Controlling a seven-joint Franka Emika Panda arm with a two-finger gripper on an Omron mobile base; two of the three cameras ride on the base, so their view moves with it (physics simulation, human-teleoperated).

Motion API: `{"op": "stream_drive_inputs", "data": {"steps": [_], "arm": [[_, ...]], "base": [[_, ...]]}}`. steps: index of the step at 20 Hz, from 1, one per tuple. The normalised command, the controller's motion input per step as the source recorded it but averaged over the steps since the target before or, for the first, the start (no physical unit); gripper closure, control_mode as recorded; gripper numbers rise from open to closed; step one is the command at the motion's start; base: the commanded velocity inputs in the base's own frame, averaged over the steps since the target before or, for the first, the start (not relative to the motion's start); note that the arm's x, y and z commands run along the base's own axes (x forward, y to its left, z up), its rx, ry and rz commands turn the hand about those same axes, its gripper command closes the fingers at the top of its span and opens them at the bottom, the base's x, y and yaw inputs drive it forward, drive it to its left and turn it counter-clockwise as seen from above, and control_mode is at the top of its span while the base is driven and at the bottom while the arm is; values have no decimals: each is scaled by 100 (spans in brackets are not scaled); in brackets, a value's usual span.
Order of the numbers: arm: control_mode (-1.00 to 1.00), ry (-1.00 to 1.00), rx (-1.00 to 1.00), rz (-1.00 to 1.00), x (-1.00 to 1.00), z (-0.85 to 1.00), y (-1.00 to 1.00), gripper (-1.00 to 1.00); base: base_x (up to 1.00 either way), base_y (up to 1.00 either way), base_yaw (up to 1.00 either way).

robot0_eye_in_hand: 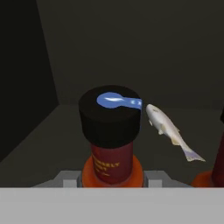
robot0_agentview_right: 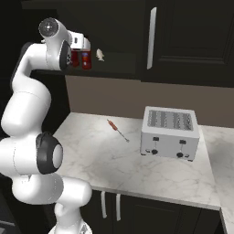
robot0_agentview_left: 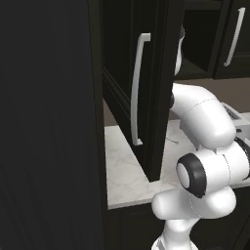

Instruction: Pick the condiment bottle and condiment bottle from the counter and place them in the cabinet.

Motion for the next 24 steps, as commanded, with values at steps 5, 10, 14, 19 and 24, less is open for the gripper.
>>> {"op": "stream_drive_inputs", "data": {"steps": [5,10,14,19,24], "arm": [[-100,0,0,0,-3,0,0,100],[-100,0,0,0,0,0,3,-100],[-100,0,0,0,-1,0,4,-100],[-100,-2,0,0,0,9,0,-100],[-100,-6,0,0,0,20,1,-100]], "base": [[0,0,0],[0,0,0],[0,0,0],[0,0,0],[0,0,0]]}}
